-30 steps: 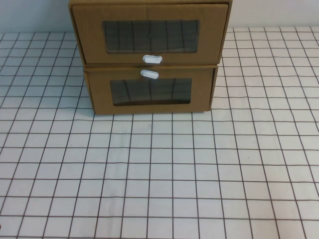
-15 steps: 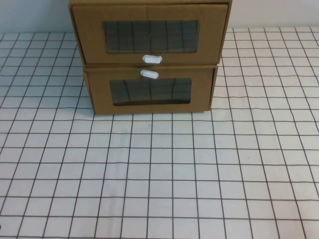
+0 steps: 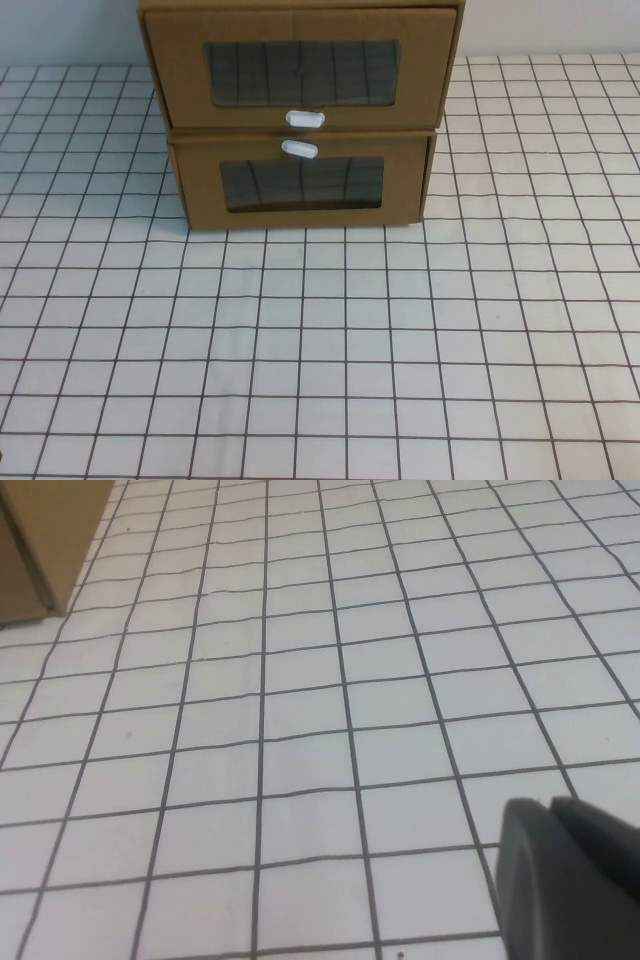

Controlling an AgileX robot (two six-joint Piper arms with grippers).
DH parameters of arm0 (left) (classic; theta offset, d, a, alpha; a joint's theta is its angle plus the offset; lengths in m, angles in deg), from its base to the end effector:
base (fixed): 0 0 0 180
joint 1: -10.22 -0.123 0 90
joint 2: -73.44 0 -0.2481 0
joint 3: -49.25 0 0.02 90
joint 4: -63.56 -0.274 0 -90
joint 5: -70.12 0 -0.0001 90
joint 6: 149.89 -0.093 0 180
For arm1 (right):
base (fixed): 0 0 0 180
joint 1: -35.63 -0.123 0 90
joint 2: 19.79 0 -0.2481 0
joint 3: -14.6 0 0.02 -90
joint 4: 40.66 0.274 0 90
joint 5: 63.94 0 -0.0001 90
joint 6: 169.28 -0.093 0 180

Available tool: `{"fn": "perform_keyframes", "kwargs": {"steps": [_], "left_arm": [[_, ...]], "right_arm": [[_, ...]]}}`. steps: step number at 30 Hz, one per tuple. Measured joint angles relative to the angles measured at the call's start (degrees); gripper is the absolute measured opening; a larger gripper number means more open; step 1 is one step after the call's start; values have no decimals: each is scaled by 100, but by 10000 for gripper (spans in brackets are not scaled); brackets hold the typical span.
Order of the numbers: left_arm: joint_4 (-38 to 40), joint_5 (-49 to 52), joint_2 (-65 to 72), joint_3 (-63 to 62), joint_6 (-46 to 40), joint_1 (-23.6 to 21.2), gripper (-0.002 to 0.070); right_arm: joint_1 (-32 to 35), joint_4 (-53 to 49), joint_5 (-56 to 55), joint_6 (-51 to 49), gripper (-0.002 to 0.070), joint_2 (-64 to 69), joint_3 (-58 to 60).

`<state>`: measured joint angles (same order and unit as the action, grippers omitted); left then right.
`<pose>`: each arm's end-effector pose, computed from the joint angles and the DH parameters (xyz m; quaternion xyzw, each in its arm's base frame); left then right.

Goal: Close the shoe box

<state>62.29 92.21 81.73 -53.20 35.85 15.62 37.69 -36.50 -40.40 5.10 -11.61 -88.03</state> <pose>0.1143 -0.0100 0.1699 0.0035 0.8086 -0.0477 0.5864 0.1139 -0.0014 0.1691 0.0732 0.8110 0.0491 0.5784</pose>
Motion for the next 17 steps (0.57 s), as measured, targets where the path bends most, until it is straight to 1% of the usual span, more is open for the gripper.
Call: {"fn": "perform_keyframes", "kwargs": {"steps": [6, 17], "left_arm": [[0, 0, 0, 0, 0, 0, -6], [0, 0, 0, 0, 0, 0, -5]], "right_arm": [[0, 134, 35, 306, -13, 0, 0], [0, 171, 35, 359, -13, 0, 0]]}}
